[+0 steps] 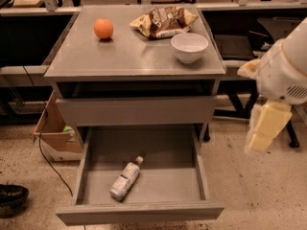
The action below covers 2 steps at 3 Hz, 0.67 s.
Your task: Pick blue plastic bottle from middle drawer and place on counter
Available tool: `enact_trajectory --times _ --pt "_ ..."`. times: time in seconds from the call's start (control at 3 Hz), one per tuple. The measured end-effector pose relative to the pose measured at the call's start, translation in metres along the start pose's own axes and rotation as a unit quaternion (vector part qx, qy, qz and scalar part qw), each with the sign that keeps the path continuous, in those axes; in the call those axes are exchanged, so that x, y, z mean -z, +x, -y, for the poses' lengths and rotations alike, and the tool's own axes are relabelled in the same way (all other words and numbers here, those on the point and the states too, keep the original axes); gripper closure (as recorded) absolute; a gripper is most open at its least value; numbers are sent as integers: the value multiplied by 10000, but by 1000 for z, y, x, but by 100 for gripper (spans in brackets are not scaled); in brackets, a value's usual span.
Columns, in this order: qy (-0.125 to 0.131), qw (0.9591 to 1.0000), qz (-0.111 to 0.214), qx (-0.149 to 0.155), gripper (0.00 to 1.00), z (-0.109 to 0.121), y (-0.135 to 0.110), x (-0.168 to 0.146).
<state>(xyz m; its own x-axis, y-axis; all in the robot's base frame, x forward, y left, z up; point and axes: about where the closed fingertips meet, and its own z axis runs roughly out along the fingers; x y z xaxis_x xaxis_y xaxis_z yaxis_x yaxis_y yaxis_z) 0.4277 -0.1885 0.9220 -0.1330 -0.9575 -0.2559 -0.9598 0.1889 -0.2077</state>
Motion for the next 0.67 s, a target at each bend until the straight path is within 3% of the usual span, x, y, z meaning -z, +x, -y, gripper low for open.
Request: enact_trajectory --times 0.33,0.67 --pt "-396 9975 269 512 0 -24 -7 -64" --pt "-788 9910 530 949 0 -49 -22 -125"
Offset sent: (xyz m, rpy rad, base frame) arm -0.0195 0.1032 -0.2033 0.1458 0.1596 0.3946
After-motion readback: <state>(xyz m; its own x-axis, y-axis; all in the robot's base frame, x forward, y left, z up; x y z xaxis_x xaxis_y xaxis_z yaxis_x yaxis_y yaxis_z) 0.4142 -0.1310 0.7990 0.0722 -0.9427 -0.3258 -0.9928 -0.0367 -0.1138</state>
